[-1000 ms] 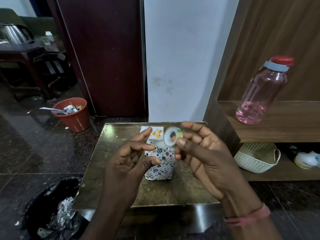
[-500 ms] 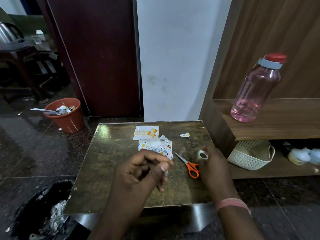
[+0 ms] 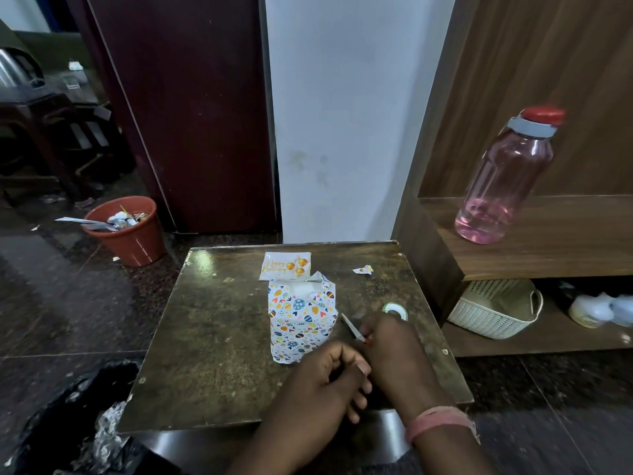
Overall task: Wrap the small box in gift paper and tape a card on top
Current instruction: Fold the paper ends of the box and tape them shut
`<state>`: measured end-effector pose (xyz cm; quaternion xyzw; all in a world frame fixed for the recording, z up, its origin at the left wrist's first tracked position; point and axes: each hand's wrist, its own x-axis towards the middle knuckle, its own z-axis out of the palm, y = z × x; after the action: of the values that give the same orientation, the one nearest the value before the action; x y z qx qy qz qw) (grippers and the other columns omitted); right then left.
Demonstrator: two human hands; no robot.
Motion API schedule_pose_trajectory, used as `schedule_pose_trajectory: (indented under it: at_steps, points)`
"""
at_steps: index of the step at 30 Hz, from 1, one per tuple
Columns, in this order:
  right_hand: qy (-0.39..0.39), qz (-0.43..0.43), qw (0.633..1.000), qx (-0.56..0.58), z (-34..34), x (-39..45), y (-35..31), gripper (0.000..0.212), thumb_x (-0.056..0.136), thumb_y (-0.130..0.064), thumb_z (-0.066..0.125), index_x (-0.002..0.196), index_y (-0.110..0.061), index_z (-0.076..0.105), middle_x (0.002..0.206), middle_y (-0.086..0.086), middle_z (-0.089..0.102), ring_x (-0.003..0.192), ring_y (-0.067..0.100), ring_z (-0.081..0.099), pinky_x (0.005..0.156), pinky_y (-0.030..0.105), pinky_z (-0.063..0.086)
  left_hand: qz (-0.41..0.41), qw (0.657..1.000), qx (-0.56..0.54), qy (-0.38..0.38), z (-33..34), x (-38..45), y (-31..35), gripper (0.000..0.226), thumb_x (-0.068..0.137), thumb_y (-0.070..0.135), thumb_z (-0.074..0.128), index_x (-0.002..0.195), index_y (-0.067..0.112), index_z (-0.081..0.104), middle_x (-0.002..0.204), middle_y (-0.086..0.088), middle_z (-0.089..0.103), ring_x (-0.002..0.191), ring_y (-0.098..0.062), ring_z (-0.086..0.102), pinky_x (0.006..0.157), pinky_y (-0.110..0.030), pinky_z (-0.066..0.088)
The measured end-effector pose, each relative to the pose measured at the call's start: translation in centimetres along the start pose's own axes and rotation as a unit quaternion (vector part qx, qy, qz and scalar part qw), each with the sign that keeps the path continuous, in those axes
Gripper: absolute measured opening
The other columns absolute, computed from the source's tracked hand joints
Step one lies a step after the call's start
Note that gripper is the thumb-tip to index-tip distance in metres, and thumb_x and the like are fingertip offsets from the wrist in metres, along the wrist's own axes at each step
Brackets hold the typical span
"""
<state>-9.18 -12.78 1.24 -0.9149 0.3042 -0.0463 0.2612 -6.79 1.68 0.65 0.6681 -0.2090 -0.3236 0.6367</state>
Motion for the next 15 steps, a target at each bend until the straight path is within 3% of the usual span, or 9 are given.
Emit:
schedule_pose_trajectory:
  at_steps: [2,5,7,10,12,15]
  points:
    - [0.015,0.036,0.998,0.049,-0.5,-0.2,0.1,0.005,0.079,-0.02,0.07,0.077,-0.016,0.068,0.076,0.003,0.071,0.077,0.022,0.067,0.065,0.03,0.05,-0.028,0.999,0.015,0.029,0.3,0.3,-0.8,0.011,0.1,0.007,0.061,0.09,0.009,0.063,0.076,-0.006,0.067,0.064,-0.016,0.064,0.057,-0.033,0.053]
    - [0.01,0.069,0.969,0.236,-1.8,0.4,0.7,0.007,0.081,-0.012,0.075,0.077,-0.015,0.07,0.065,-0.002,0.069,0.06,0.012,0.064,0.059,0.026,0.052,-0.05,0.996,0.02,0.071,1.0,0.5,-1.3,0.005,0.1,0.01,0.064,0.097,0.014,0.063,0.086,-0.005,0.066,0.071,-0.013,0.067,0.069,-0.031,0.059]
    - [-0.031,0.087,0.931,0.354,-3.0,0.4,1.3,0.006,0.086,-0.008,0.074,0.081,-0.006,0.071,0.059,0.001,0.064,0.049,0.009,0.056,0.047,0.021,0.046,-0.058,0.995,-0.019,0.084,1.7,0.6,-1.1,0.008,0.098,0.017,0.068,0.105,0.017,0.064,0.097,-0.007,0.07,0.081,-0.014,0.072,0.075,-0.028,0.061]
    - [-0.141,0.114,0.833,0.523,-4.2,-0.2,1.9,0.006,0.091,-0.005,0.068,0.088,0.001,0.067,0.071,0.016,0.057,0.059,0.018,0.054,0.055,0.03,0.046,-0.073,0.986,-0.132,0.066,2.9,0.9,-0.4,0.015,0.098,0.022,0.066,0.11,0.014,0.069,0.097,-0.006,0.077,0.091,-0.023,0.076,0.083,-0.035,0.063]
    - [-0.187,0.117,0.797,0.562,-4.4,-0.5,2.0,0.006,0.091,-0.003,0.066,0.086,0.0,0.064,0.074,0.018,0.059,0.064,0.023,0.056,0.059,0.034,0.05,-0.078,0.979,-0.178,0.061,3.4,1.1,-0.2,0.016,0.098,0.019,0.065,0.111,0.011,0.07,0.093,-0.006,0.078,0.089,-0.026,0.075,0.081,-0.035,0.063]
    - [-0.196,0.111,0.804,0.55,-4.3,-0.6,2.3,0.006,0.093,0.0,0.063,0.087,-0.001,0.065,0.074,0.018,0.059,0.062,0.023,0.057,0.056,0.033,0.051,-0.061,0.984,-0.15,0.081,3.7,1.4,-0.6,0.014,0.098,0.015,0.067,0.108,0.01,0.076,0.096,-0.011,0.079,0.087,-0.023,0.075,0.072,-0.03,0.061]
